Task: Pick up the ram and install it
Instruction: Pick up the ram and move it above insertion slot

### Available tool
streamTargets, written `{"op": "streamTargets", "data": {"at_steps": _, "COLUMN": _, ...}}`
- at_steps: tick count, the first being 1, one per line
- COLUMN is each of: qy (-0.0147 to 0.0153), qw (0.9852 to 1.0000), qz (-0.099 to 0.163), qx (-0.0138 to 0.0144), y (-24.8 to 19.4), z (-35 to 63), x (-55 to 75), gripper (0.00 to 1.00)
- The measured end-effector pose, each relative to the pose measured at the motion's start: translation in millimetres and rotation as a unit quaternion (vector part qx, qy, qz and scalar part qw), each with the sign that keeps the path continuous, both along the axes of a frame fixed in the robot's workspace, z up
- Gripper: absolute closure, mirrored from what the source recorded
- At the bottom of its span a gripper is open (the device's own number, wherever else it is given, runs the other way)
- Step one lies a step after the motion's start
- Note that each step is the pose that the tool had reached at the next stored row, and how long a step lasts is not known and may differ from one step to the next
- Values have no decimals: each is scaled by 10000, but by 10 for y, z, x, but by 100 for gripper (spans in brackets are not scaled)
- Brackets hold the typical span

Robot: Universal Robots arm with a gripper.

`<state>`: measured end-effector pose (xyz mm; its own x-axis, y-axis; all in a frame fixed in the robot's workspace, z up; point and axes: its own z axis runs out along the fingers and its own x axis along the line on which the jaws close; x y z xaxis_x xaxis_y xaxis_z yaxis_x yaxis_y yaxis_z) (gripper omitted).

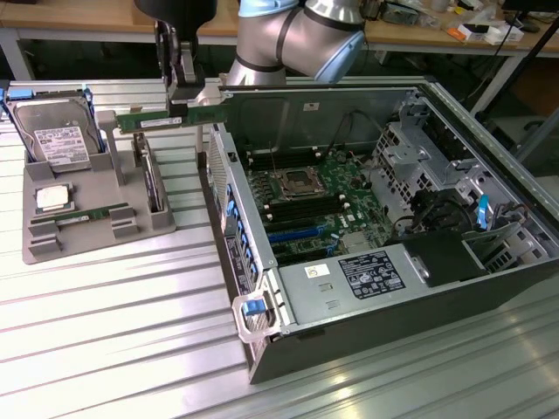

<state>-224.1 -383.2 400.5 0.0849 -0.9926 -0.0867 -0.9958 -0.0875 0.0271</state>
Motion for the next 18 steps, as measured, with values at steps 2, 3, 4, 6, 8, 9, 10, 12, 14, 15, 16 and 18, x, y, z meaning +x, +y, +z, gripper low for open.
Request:
{"op": "streamTargets", "data": {"at_steps": 2, "qy": 0, "qw": 10000, "qz": 0, "qx": -1, "y": 0, "z": 0, "x": 52, "gripper": 88}}
{"op": "streamTargets", "data": {"at_steps": 3, "qy": 0, "qw": 10000, "qz": 0, "qx": -1, "y": 0, "z": 0, "x": 72, "gripper": 88}}
{"op": "streamTargets", "data": {"at_steps": 4, "qy": 0, "qw": 10000, "qz": 0, "qx": -2, "y": 0, "z": 0, "x": 83, "gripper": 88}}
{"op": "streamTargets", "data": {"at_steps": 6, "qy": 0, "qw": 10000, "qz": 0, "qx": -3, "y": 0, "z": 0, "x": 112, "gripper": 88}}
{"op": "streamTargets", "data": {"at_steps": 8, "qy": 0, "qw": 10000, "qz": 0, "qx": -5, "y": 0, "z": 0, "x": 154, "gripper": 88}}
{"op": "streamTargets", "data": {"at_steps": 9, "qy": 0, "qw": 10000, "qz": 0, "qx": -5, "y": 0, "z": 0, "x": 175, "gripper": 88}}
{"op": "streamTargets", "data": {"at_steps": 10, "qy": 0, "qw": 10000, "qz": 0, "qx": -6, "y": 0, "z": 0, "x": 208, "gripper": 88}}
{"op": "streamTargets", "data": {"at_steps": 12, "qy": 0, "qw": 10000, "qz": 0, "qx": -8, "y": 0, "z": 0, "x": 269, "gripper": 88}}
{"op": "streamTargets", "data": {"at_steps": 14, "qy": 0, "qw": 10000, "qz": 0, "qx": -10, "y": 0, "z": 0, "x": 307, "gripper": 88}}
{"op": "streamTargets", "data": {"at_steps": 15, "qy": 0, "qw": 10000, "qz": 0, "qx": -11, "y": 0, "z": 0, "x": 321, "gripper": 88}}
{"op": "streamTargets", "data": {"at_steps": 16, "qy": 0, "qw": 10000, "qz": 0, "qx": -10, "y": 0, "z": 0, "x": 329, "gripper": 88}}
{"op": "streamTargets", "data": {"at_steps": 18, "qy": 0, "qw": 10000, "qz": 0, "qx": -12, "y": 0, "z": 0, "x": 367, "gripper": 88}}
